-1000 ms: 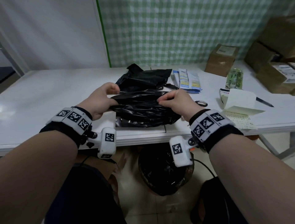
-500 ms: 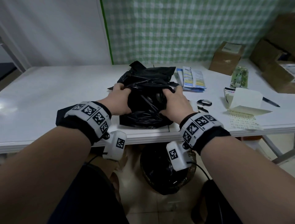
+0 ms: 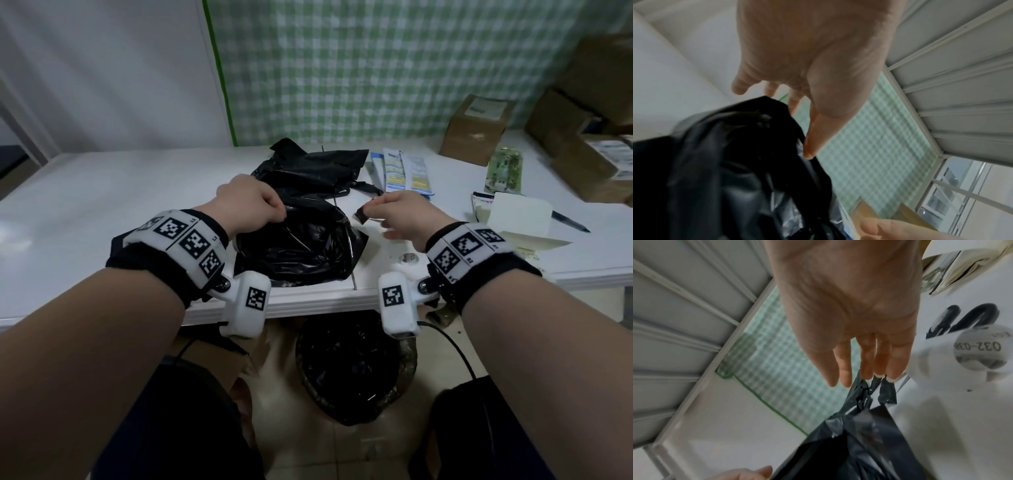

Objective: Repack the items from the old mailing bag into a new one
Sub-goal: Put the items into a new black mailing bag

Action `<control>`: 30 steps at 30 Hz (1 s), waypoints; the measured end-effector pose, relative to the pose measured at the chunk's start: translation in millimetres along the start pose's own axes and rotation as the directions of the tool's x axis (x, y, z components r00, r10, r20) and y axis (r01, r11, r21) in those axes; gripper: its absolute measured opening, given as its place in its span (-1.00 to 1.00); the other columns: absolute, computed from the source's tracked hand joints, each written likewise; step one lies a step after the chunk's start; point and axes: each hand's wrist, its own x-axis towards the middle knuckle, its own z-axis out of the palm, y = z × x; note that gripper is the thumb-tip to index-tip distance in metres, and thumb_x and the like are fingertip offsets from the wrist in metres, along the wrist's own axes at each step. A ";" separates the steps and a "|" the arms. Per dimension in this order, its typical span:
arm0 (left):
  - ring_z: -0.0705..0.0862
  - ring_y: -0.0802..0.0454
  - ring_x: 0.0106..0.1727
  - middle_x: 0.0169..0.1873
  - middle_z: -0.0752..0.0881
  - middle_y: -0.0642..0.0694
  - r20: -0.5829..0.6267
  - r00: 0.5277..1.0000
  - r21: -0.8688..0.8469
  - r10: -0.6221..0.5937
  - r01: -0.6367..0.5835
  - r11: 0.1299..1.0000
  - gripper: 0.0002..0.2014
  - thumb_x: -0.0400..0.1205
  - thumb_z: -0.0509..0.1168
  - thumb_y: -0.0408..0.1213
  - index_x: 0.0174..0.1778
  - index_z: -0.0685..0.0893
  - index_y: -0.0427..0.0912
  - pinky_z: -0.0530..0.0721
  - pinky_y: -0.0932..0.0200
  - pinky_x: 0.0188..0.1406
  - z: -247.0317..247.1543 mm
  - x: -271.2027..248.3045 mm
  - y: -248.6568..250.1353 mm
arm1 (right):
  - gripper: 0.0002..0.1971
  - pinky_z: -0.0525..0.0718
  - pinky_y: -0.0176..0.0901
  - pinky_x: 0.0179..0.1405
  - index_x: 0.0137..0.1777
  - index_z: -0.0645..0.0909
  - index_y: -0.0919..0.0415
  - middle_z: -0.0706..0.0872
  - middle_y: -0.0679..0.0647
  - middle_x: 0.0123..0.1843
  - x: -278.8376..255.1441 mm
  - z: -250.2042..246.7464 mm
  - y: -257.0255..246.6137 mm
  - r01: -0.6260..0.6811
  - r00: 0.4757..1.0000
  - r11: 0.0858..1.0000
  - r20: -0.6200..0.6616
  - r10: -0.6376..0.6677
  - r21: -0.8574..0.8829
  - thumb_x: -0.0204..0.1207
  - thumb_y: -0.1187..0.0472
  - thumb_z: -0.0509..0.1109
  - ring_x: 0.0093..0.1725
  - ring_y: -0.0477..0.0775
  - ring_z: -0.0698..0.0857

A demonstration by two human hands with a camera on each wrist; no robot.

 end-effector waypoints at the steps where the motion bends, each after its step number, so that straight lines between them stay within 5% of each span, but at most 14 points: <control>1: 0.65 -0.02 0.03 -0.30 0.62 0.14 -0.010 1.000 -0.021 0.027 -0.027 0.999 -0.92 0.42 0.46 -0.26 -0.34 0.77 0.04 0.59 -0.04 0.26 -2.6 0.9 5.5 | -0.96 0.62 -0.17 -0.07 -0.15 0.66 0.11 0.62 -0.03 -0.16 1.9 -5.2 -1.4 -0.030 1.000 0.999 0.004 0.029 0.032 0.52 0.22 0.40 -0.14 -0.05 0.55; 4: 0.63 0.08 -0.14 -0.29 0.65 0.11 -0.034 0.998 -0.137 0.051 -0.055 0.989 -0.91 0.44 0.45 -0.30 -0.24 0.75 0.00 0.62 0.22 -0.09 -8.1 5.6 28.6 | -0.96 0.62 -0.15 -0.02 -0.06 0.59 0.19 0.56 0.03 -0.14 8.9 -21.6 -8.9 -0.104 0.995 0.992 -0.002 0.104 0.077 0.55 0.23 0.38 -0.18 -0.02 0.53; 6: 0.61 0.13 -0.22 -0.31 0.65 0.08 -0.034 0.997 -0.232 0.067 -0.073 0.970 -0.89 0.48 0.42 -0.34 -0.12 0.74 -0.08 0.58 0.32 -0.22 -9.8 12.5 47.4 | -0.90 0.61 -0.20 -0.14 -0.17 0.54 0.19 0.54 0.03 -0.19 16.2 -33.1 -15.9 -0.125 0.992 0.989 -0.026 0.127 0.075 0.56 0.23 0.37 -0.27 -0.03 0.52; 8: 0.62 0.14 -0.24 -0.28 0.68 0.04 -0.007 0.997 -0.286 0.077 -0.076 0.955 -0.89 0.52 0.39 -0.35 -0.07 0.74 -0.12 0.60 0.31 -0.21 -10.7 23.4 66.5 | -0.87 0.61 -0.20 -0.23 -0.19 0.52 0.20 0.54 0.04 -0.22 24.2 -45.5 -23.6 -0.136 0.988 0.989 -0.070 0.140 0.065 0.56 0.22 0.37 -0.32 -0.03 0.51; 13: 0.65 0.06 -0.17 -0.27 0.68 -0.03 0.204 0.978 -0.427 0.050 0.043 0.903 -0.91 0.58 0.30 -0.38 -0.13 0.69 -0.12 0.71 0.12 0.00 -1.5 61.6 102.1 | -0.88 0.59 -0.12 0.01 -0.03 0.55 0.25 0.55 0.11 -0.07 48.8 -74.0 -38.0 -0.120 0.980 0.991 -0.149 0.128 0.060 0.58 0.20 0.36 -0.30 0.00 0.50; 17: 0.65 0.01 -0.15 -0.21 0.67 -0.10 0.277 0.961 -0.512 -0.007 0.154 0.845 -0.90 0.63 0.25 -0.39 0.01 0.64 -0.19 0.67 0.14 0.05 14.2 96.5 120.3 | -0.58 0.56 0.07 0.39 0.40 0.47 0.39 0.58 0.30 0.25 71.9 -87.7 -38.7 -0.127 0.977 0.991 -0.174 0.119 -0.037 0.63 0.16 0.30 0.07 0.16 0.56; 20: 0.62 0.05 -0.17 -0.21 0.63 -0.16 0.310 0.947 -0.602 -0.082 0.262 0.755 -0.93 0.64 0.24 -0.42 -0.01 0.59 -0.29 0.72 0.22 -0.02 34.3 125.4 127.4 | -0.52 0.41 0.06 0.51 0.49 0.38 0.45 0.45 0.35 0.51 91.7 -92.4 -34.1 -0.163 0.976 0.975 -0.172 0.136 -0.151 0.68 0.16 0.21 0.44 0.26 0.49; 23: 0.56 0.04 -0.13 -0.16 0.57 -0.20 0.342 0.929 -0.624 -0.139 0.335 0.706 -0.93 0.63 0.25 -0.41 -0.17 0.55 -0.29 0.71 0.21 -0.04 57.3 154.9 126.9 | -0.55 0.50 -0.01 0.39 0.43 0.46 0.42 0.52 0.28 0.47 115.3 -93.7 -28.8 -0.210 0.971 0.939 -0.166 0.169 -0.273 0.65 0.13 0.27 0.34 0.23 0.55; 26: 0.58 0.01 -0.06 -0.08 0.58 -0.21 0.373 0.909 -0.591 -0.186 0.388 0.707 -0.91 0.62 0.29 -0.35 -0.03 0.60 -0.29 0.73 0.23 -0.11 74.7 179.9 124.5 | -0.53 0.57 -0.03 0.21 0.40 0.50 0.38 0.56 0.27 0.42 137.4 -90.5 -20.7 -0.247 0.968 0.899 -0.125 0.216 -0.362 0.62 0.06 0.31 0.34 0.25 0.58; 30: 0.58 -0.12 0.09 -0.03 0.53 -0.25 0.419 0.891 -0.566 -0.176 0.408 0.716 -0.74 0.65 0.27 -0.28 0.19 0.55 -0.34 0.66 0.05 0.20 92.9 199.0 126.2 | -0.49 0.51 -0.18 -0.09 0.36 0.55 0.32 0.64 0.20 0.35 163.1 -84.1 -14.3 -0.269 0.963 0.844 -0.143 0.228 -0.465 0.55 -0.02 0.38 0.21 0.15 0.66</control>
